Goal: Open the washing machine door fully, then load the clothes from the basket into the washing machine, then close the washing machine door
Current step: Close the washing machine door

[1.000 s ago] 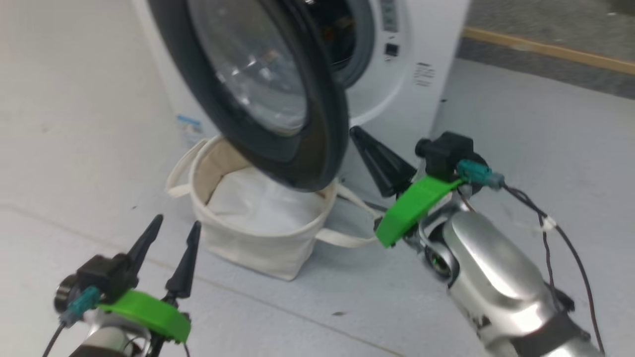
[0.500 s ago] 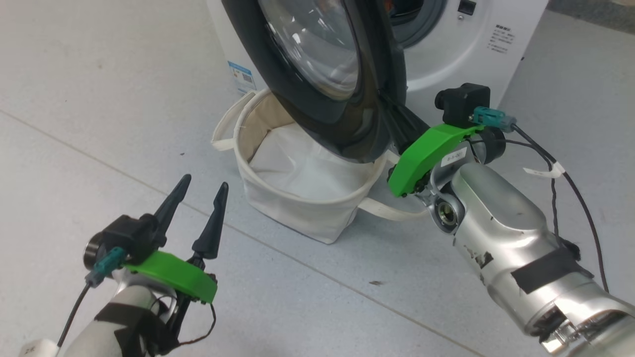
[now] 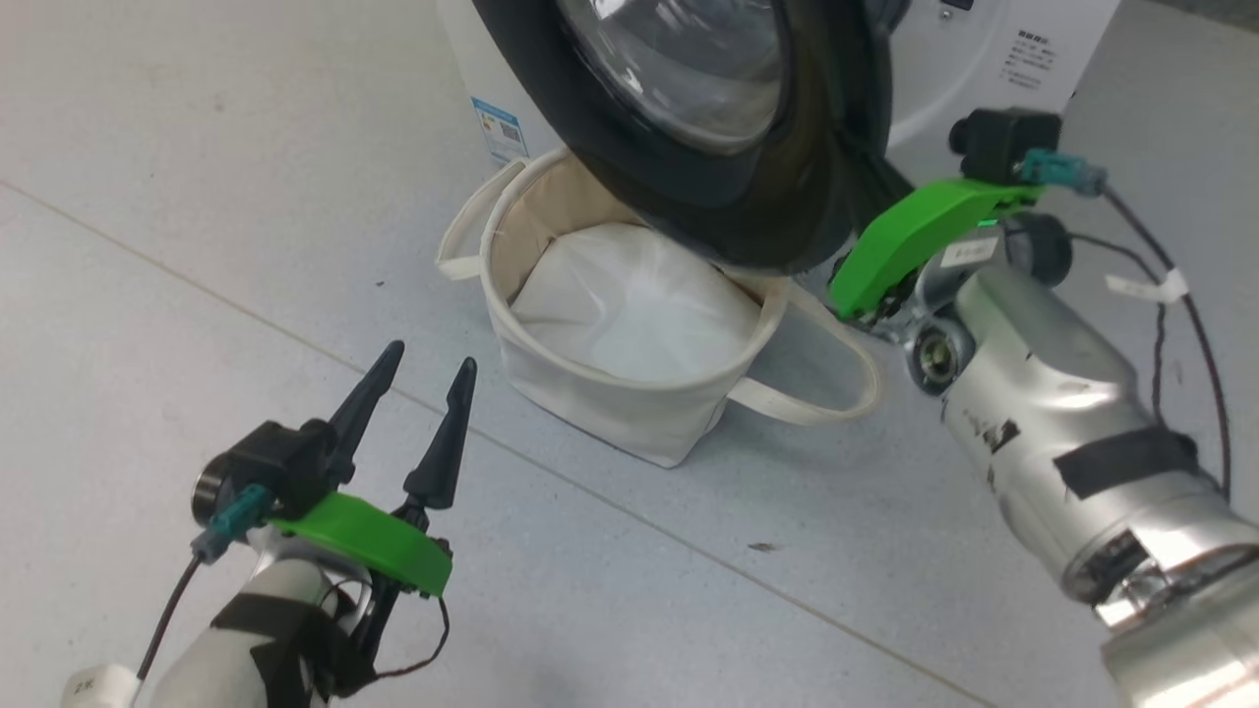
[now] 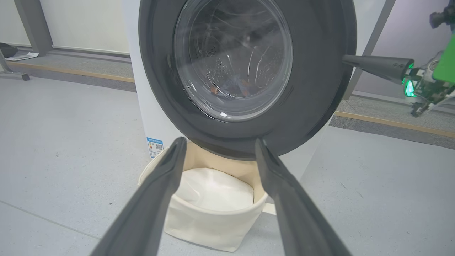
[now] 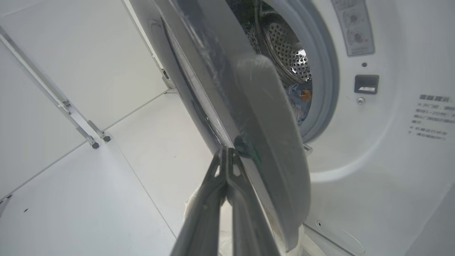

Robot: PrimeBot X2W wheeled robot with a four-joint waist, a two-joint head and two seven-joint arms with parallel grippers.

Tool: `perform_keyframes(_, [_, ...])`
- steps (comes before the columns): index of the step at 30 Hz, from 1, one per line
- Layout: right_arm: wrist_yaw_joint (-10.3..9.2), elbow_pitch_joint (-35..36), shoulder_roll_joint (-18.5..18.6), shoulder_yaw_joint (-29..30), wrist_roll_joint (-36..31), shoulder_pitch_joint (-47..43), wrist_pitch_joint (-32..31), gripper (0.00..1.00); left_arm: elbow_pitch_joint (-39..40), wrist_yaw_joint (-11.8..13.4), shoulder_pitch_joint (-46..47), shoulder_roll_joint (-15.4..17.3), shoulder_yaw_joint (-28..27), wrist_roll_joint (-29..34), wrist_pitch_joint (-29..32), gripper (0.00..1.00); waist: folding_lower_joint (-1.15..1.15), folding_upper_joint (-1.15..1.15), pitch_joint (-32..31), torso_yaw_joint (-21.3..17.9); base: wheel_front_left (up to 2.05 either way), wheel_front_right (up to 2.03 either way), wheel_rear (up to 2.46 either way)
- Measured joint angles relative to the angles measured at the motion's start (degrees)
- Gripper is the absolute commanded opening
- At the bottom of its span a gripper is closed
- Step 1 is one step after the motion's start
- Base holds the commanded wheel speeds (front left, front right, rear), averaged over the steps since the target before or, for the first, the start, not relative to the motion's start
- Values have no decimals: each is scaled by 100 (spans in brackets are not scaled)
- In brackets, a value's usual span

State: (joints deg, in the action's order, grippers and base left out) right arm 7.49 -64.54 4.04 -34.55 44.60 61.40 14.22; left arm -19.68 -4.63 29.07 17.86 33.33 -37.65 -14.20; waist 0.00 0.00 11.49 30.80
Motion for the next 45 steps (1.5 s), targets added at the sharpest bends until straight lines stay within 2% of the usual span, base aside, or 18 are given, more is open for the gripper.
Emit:
perform_keyframes(7, [0, -666, 4, 610, -448, 770, 0, 0, 153, -100, 179, -178, -231, 93, -7, 100, 0, 0, 374, 31, 0, 0, 0])
perform_keyframes(13, [0, -955, 19, 1403, -1157, 1328, 1, 0, 225, -185, 194, -324, -450, 197, -7, 100, 0, 0, 758, 56, 0, 0, 0])
perform_keyframes(24, [0, -1058, 274, 2917, -2572, 1616, 4, 0, 331, -261, 335, -647, -689, 354, -7, 100, 0, 0, 1298, 196, 0, 0, 0])
perform_keyframes(30, [0, -989, 203, 3668, -3288, 1616, 4, 0, 339, -280, 335, -656, -742, 394, -7, 100, 0, 0, 1427, 231, 0, 0, 0])
perform_keyframes(38, [2, -724, 26, 4379, -4114, 1583, 3, 0, 400, -293, 355, -657, -751, 386, -8, 100, 0, 1, 1503, 228, 0, 0, 0])
perform_keyframes(39, [3, -706, 13, 4454, -4225, 1584, 3, 17, 405, -293, 371, -657, -750, 386, -8, 100, 0, 1, 1507, 227, 0, 0, 0])
perform_keyframes(40, [3, -695, 10, 4506, -4315, 1583, 3, 95, 408, -293, 396, -657, -750, 386, -7, 100, 0, 1, 1506, 224, 0, 0, 0])
perform_keyframes(41, [3, -687, 1, 4550, -4391, 1583, 2, 100, 416, -293, 414, -657, -754, 386, -8, 100, 0, 1, 1502, 218, 0, 0, 0])
perform_keyframes(45, [20, -678, -33, 4428, -4219, 1527, -1, 100, 382, -293, 422, -648, -754, 385, -8, 100, 0, 1, 1374, 199, 0, 0, 0])
